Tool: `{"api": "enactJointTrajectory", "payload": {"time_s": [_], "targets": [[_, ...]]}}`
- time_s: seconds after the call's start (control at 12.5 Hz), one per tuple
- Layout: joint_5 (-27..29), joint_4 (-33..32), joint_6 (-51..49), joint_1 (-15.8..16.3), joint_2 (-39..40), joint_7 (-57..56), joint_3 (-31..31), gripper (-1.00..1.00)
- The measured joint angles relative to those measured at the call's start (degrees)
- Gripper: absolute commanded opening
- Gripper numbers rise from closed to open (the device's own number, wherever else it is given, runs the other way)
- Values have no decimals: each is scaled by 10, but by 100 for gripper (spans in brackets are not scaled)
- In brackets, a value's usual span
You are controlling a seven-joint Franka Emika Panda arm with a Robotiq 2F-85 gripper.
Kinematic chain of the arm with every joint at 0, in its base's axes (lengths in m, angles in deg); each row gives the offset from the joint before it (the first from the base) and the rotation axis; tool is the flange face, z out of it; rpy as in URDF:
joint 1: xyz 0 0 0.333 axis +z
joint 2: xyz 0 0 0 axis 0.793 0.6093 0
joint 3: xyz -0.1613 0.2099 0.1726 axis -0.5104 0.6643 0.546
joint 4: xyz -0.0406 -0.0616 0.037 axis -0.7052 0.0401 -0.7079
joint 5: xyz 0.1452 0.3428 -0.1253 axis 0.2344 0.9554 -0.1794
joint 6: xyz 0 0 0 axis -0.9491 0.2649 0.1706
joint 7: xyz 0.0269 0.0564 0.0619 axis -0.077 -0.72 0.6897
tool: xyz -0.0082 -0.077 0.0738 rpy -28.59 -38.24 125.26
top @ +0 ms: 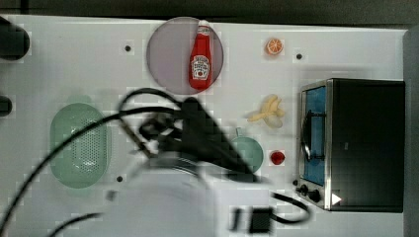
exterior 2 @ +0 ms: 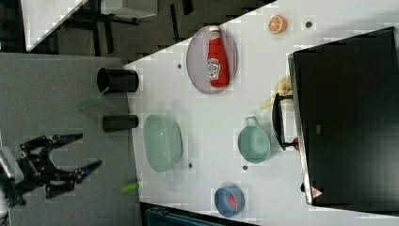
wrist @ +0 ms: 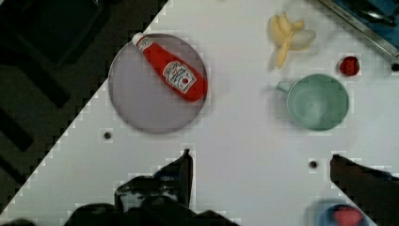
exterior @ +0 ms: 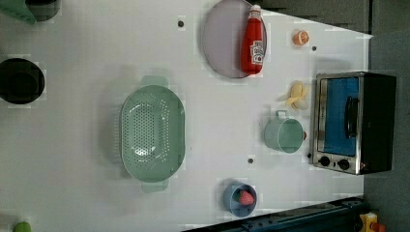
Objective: Drag strainer left to right.
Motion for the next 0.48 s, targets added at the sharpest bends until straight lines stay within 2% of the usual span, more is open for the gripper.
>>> {"api": "enactJointTrajectory", "payload": {"time_s": [0.48], "targets": [[6,-44,76,32,162,192,184,100]]}}
